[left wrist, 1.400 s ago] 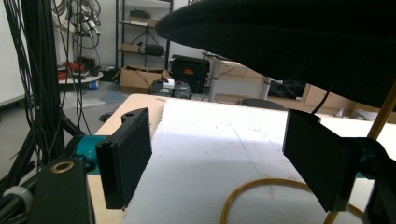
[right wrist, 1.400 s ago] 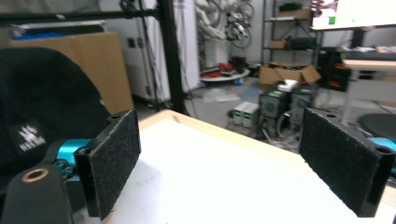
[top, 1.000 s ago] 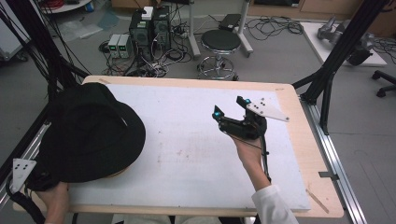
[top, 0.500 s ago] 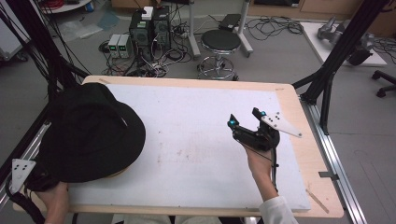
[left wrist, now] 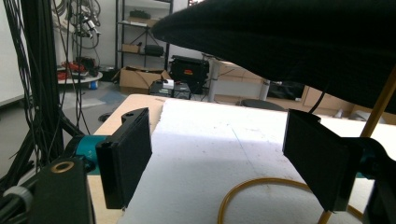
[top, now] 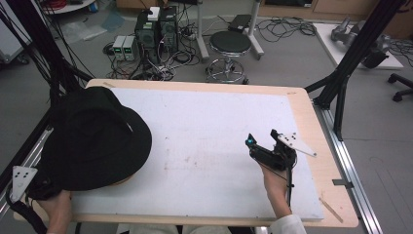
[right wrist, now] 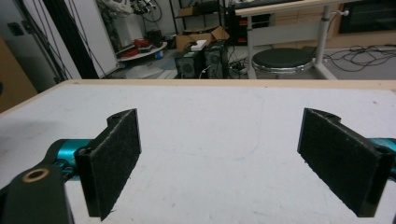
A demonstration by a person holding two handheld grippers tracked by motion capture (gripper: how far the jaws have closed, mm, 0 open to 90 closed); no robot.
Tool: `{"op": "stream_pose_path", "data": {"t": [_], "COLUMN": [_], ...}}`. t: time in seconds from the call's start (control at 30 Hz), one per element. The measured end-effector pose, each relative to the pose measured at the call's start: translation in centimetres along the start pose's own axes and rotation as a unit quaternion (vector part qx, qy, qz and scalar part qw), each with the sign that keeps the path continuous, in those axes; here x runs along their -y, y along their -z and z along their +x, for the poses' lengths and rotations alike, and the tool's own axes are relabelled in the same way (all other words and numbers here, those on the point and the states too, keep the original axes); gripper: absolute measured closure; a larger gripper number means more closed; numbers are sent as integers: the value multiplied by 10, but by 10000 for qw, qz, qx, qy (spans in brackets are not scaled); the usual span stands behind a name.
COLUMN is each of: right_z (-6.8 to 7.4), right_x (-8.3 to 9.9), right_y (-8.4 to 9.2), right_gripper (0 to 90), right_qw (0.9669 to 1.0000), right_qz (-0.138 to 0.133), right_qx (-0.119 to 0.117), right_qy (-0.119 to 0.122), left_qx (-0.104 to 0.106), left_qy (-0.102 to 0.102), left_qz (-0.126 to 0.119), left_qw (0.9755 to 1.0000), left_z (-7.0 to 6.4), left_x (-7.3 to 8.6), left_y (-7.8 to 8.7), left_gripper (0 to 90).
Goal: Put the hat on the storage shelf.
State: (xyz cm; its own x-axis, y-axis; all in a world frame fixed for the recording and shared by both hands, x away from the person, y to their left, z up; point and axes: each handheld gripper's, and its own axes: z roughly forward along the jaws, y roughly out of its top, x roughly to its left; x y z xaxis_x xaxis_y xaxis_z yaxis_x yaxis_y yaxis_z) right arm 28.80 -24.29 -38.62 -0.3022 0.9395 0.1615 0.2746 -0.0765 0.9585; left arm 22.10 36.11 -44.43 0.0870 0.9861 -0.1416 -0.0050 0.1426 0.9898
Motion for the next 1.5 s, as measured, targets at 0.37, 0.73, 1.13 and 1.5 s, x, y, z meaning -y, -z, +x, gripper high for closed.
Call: {"op": "stream_pose_path", "data": {"t": [0.37,0.73,1.13,1.5], "right_z": [-5,-5,-10,-15], "right_x": [23,39,47,48], "right_y": [3,10,15,17], "right_gripper": [118,118,118,118], "right_qw": [9985,9942,9933,9934], "right_qz": [-103,-332,-382,-396], "right_qx": [456,897,1020,1044], "right_qy": [269,493,379,256], "left_qx": [13,14,19,41], "left_qy": [-7,14,23,24], "left_qz": [-5,-4,-11,-15], "left_qw": [10000,10000,10000,10000], "left_z": [0,0,-1,-2], "left_x": [0,0,0,0], "left_y": [0,-1,-1,-3], "left_gripper": [239,239,240,240]}}
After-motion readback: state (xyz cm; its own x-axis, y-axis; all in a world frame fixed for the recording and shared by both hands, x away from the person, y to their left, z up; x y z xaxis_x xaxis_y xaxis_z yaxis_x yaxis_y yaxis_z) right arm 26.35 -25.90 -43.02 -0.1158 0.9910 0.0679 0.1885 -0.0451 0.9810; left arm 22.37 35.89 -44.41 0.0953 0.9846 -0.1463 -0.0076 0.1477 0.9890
